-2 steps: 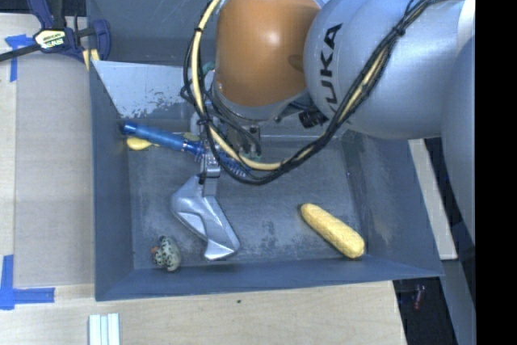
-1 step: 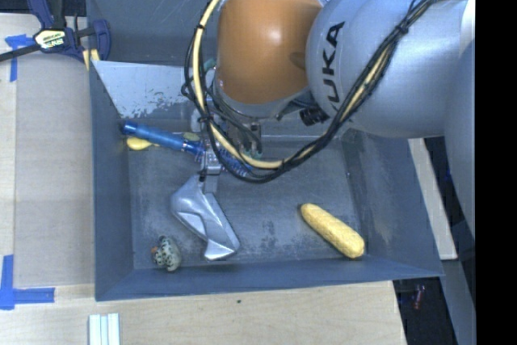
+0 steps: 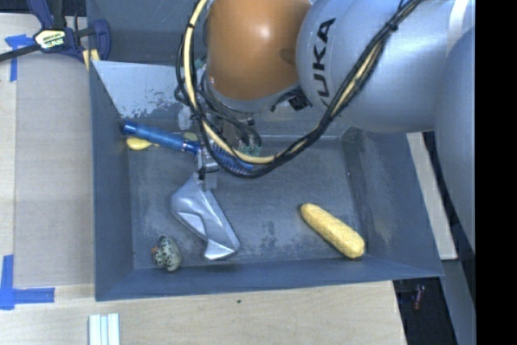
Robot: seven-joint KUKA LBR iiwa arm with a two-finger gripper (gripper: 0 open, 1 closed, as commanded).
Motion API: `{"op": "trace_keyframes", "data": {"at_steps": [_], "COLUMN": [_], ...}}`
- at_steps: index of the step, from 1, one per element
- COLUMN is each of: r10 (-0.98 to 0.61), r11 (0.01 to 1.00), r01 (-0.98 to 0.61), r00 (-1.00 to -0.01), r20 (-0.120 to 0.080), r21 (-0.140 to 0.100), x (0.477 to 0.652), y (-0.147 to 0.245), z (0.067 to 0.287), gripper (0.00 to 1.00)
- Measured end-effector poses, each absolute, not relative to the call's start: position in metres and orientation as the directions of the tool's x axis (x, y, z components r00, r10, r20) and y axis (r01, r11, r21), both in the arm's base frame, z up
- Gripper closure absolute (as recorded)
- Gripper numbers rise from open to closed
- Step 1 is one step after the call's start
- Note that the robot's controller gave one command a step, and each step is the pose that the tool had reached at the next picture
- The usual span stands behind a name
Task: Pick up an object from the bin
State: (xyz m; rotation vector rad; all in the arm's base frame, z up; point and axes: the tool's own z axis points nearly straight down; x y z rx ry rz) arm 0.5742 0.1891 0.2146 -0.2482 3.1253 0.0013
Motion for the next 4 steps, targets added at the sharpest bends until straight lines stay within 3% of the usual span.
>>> {"op": "trace_keyframes", "data": {"at_steps": [1, 2, 3, 4], "r10": [-0.240, -0.106, -0.145, -0.094], "r11": [0.971, 0.994, 0.989, 0.996], "r01": [-0.240, -0.106, -0.145, -0.094], "r00": [-0.971, -0.994, -0.989, -0.995], "r20": [-0.009, -0.009, -0.011, -0.018], "r21": [0.001, 0.004, 0.002, 0.003], "x": [0.590, 0.595, 0.606, 0.621], "y": [0.154, 0.135, 0.109, 0.081], "z": [0.150, 0.131, 0.097, 0.073], "gripper": [0.00, 0.00, 0.00, 1.00]}}
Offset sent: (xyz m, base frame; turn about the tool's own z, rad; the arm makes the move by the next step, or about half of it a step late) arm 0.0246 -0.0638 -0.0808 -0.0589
